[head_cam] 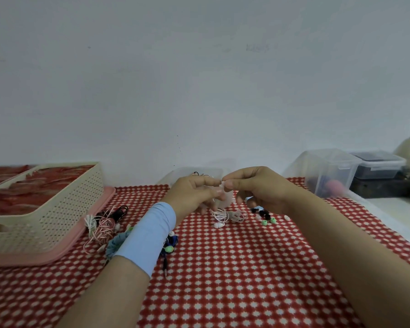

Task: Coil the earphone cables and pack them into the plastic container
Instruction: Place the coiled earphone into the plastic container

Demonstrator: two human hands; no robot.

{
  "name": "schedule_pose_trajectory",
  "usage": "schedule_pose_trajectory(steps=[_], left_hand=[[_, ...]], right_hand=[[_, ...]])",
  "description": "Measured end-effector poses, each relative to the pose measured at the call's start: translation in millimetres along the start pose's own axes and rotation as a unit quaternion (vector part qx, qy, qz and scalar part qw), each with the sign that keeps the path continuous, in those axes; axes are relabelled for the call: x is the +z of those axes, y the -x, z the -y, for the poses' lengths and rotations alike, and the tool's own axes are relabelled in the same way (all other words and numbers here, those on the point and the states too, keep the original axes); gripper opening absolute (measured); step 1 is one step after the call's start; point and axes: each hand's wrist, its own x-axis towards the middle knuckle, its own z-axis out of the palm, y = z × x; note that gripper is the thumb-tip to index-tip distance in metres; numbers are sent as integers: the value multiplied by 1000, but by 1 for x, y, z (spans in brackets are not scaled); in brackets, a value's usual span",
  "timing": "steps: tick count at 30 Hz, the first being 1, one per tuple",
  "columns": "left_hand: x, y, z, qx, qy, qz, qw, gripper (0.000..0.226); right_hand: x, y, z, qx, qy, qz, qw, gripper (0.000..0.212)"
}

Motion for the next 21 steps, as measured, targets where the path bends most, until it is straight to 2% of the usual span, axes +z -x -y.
schedule_pose_trajectory(steps=[8,13,21], left_hand=[[-1,-1,-2,-31,124,-34,991,19],[0,-3,1,-48,134,-21,990,22],[2,0,-1,-54,144,-1,988,13]], right_hand=[[-3,1,3,3,-23,-4,1000,14],[0,-1,0,3,-32,12,999,15],[0,2,3,-2,-36,22,999,11]])
